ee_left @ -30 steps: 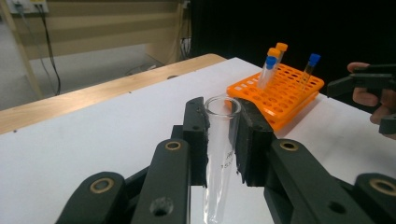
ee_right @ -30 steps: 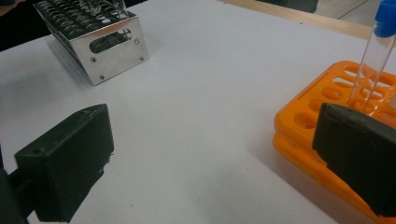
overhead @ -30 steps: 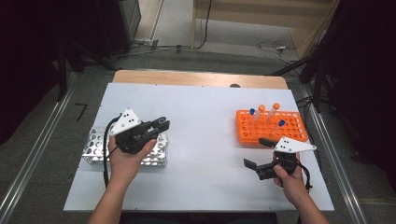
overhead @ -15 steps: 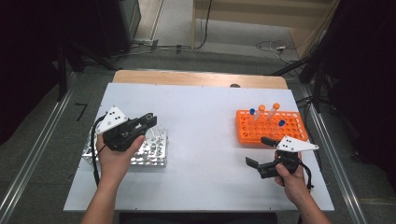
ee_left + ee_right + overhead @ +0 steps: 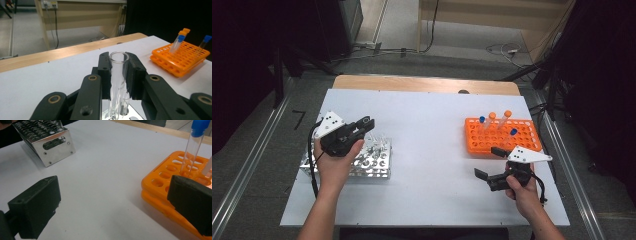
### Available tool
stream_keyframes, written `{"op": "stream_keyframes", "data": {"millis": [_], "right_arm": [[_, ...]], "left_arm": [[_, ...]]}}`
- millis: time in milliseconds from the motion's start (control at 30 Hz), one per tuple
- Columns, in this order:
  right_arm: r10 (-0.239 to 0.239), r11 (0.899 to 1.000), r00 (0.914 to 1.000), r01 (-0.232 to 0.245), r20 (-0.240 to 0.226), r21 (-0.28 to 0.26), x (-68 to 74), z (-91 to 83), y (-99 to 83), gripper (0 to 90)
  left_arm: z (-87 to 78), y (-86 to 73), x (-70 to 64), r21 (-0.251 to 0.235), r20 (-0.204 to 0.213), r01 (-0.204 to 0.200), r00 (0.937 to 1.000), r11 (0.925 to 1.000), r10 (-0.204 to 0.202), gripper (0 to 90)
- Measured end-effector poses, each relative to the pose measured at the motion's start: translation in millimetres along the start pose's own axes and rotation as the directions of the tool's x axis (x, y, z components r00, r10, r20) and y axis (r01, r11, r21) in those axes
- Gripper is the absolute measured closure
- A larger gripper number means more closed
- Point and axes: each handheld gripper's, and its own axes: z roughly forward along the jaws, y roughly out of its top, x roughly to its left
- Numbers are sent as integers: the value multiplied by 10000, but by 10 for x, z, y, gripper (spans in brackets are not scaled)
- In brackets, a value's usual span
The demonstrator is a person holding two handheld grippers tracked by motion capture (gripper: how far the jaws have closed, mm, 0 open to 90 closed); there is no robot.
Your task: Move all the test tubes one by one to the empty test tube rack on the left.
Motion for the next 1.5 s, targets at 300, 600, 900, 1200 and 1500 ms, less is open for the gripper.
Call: {"op": "stream_keyframes", "data": {"millis": [300, 600, 900, 1200, 1500], "right_arm": [[22, 10000, 10000, -22, 53, -8, -10, -13, -7, 0], [24, 10000, 10000, -24, 95, -1, -7, -8, -8, 0], [-20, 10000, 9999, 20, 109, 19, -1, -4, -9, 0], [4, 10000, 9999, -4, 143, 1, -5, -9, -8, 0], [4, 10000, 9997, -4, 234, 1, -24, -12, -12, 0]], "left_arm": [[101, -80, -4, 241, -83, 61, 9999, 9997, -59, 758], [152, -134, -26, 620, -190, -54, 9998, 9981, 66, 757], [173, -196, -42, 1269, -462, -6, 9989, 9919, 65, 753], [201, -228, -48, 1801, -449, 251, 9988, 9833, -172, 745], [240, -231, -74, 2226, -367, 470, 9985, 9738, -398, 701]]}}
